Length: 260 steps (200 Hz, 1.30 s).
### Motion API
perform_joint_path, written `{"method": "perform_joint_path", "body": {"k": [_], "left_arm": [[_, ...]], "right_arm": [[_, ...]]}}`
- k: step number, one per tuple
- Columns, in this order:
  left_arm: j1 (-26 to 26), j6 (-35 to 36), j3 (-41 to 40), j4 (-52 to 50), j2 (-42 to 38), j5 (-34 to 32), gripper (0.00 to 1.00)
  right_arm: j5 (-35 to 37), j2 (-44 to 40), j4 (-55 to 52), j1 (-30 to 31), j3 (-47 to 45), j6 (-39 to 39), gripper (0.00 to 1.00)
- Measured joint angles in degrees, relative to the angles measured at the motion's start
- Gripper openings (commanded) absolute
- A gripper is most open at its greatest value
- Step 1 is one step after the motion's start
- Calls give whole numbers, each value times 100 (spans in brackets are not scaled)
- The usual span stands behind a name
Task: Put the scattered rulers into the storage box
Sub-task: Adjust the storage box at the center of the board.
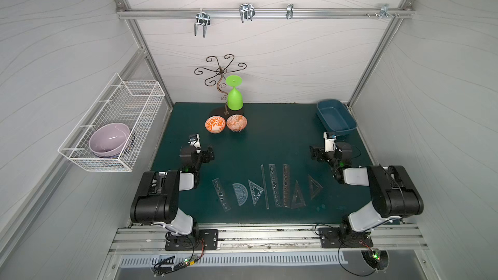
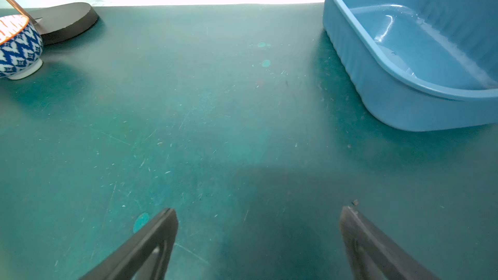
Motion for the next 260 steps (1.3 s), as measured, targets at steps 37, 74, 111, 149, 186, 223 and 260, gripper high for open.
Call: {"method": "perform_joint_path", "body": {"k": [37,74,111,149,186,223,260], "left_arm": [[0,2,0,0,0,0,100],[-15,-24,13,-44,-7,-164,100],[-214,-573,1097,-2382,-813,-1388,95],[-874,-1357,2658,-4245,-1532,-2249,95],[-1563,-1759,2865,-5357,-1871,-2406,95],[-1779,-2127,2898,-6218,-1989,-2118,87],[-1923,-2330,3084,-6887,-1915,-1316,84]], "right_arm": [[7,0,0,0,0,4,99],[164,-4,-4,31,0,4,99],[1001,-509,-2264,636,1366,369,99],[999,-404,-3117,960,3080,984,99],[437,428,-4249,658,4212,1143,99],[273,1244,-5558,90,5423,925,99],[240,1567,-6214,-356,6017,446,94]]}}
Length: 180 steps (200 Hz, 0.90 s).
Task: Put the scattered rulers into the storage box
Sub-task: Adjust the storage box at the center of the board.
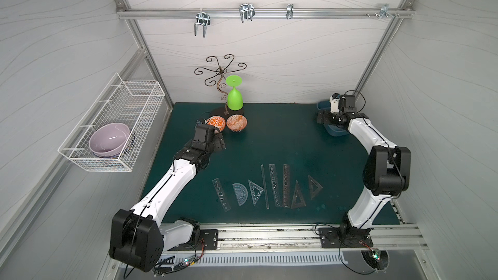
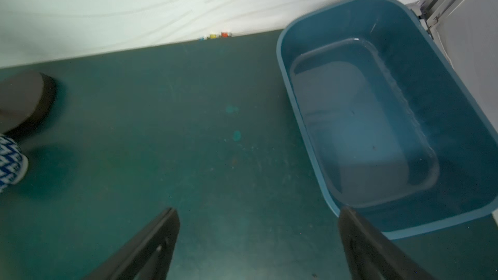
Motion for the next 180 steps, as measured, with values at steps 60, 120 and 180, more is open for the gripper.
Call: {"method": "perform_joint_path", "body": {"k": [60,120,180], "left_arm": [[-22,7,199,-343,306,861,80],[-170,7,396,-391,828,1394,78],[-177,9,398,-483,905,1545,79]], "right_arm": [[-380,1915,-953,-293,2184,-590,80],[-404,2970,-1672,-195,3486,-896,76],[-352,3460,-2004,-175,4135,-1257,55]]}}
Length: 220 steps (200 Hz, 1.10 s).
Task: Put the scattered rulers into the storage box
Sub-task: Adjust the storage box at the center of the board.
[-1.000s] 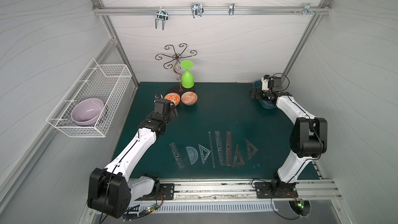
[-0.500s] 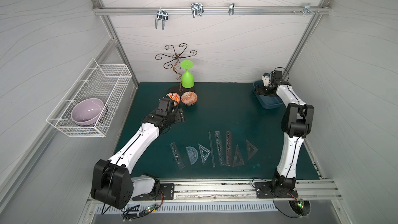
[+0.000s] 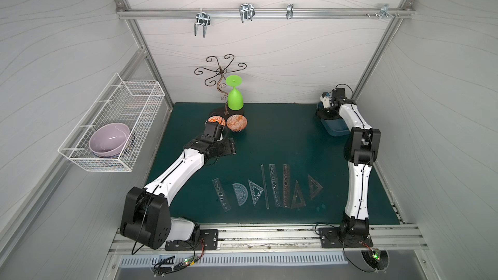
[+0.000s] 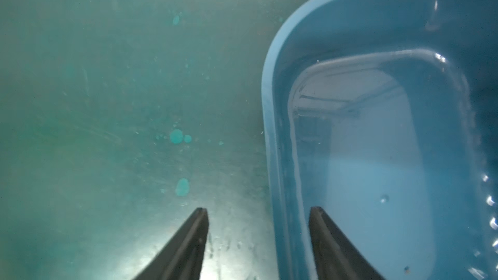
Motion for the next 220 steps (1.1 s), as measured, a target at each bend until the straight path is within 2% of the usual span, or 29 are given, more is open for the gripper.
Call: {"method": "perform_joint_path", "body": {"k": [48,75,109,154,177,220], "left_arm": [[0,4,-2,-44,-146,17,79],[0,4,-2,-44,-236,24,79],[0,2,-2,-46,-291,57,79],[0,-2,-2,-46,-413,131,79],[0,-9,-26,-39,-529,168,79],[-72,-24,-72,-35,-612,216,79]], "right_arm": [[-98,31,-162,52,118,-282,31],[-243,22,-188,186,20,-415,26],[-490,-173,-136,673,-686,-483,23],[-813,-1067,33,1593,-1987,-719,30],[-957,-1648,229,2011,-2721,-848,41],[-988,-2481,470,2197,-3547,-772,55]]}}
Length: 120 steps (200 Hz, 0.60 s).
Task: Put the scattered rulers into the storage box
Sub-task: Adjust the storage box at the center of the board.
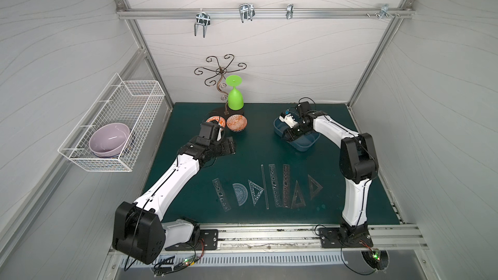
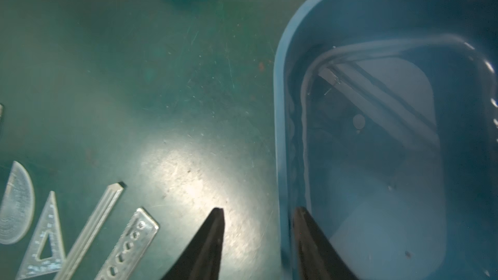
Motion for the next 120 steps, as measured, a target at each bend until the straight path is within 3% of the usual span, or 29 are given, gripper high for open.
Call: {"method": "perform_joint_path", "body": {"k": [24,63,79,95,120], "left_arm": [[-72,-48,-4,7,42,125,78],[-170,-129,-4,4,120,168,78],[-208,-153,-4,2,142,173,78],[-243,-177,-4,2,166,184,79],[-308,-186,-4,2,192,184,79]], "right_arm": [[391,-887,280,155,-632,306,65],[1561,-2669,881,1158,-2092,1403,64],[2000,-3099,1003,1335,-2743,1956,72],[2319,-3427,1003,1080,-3379,2533,77],[2396,-3775,1008,76,-3845,3364,83]]}}
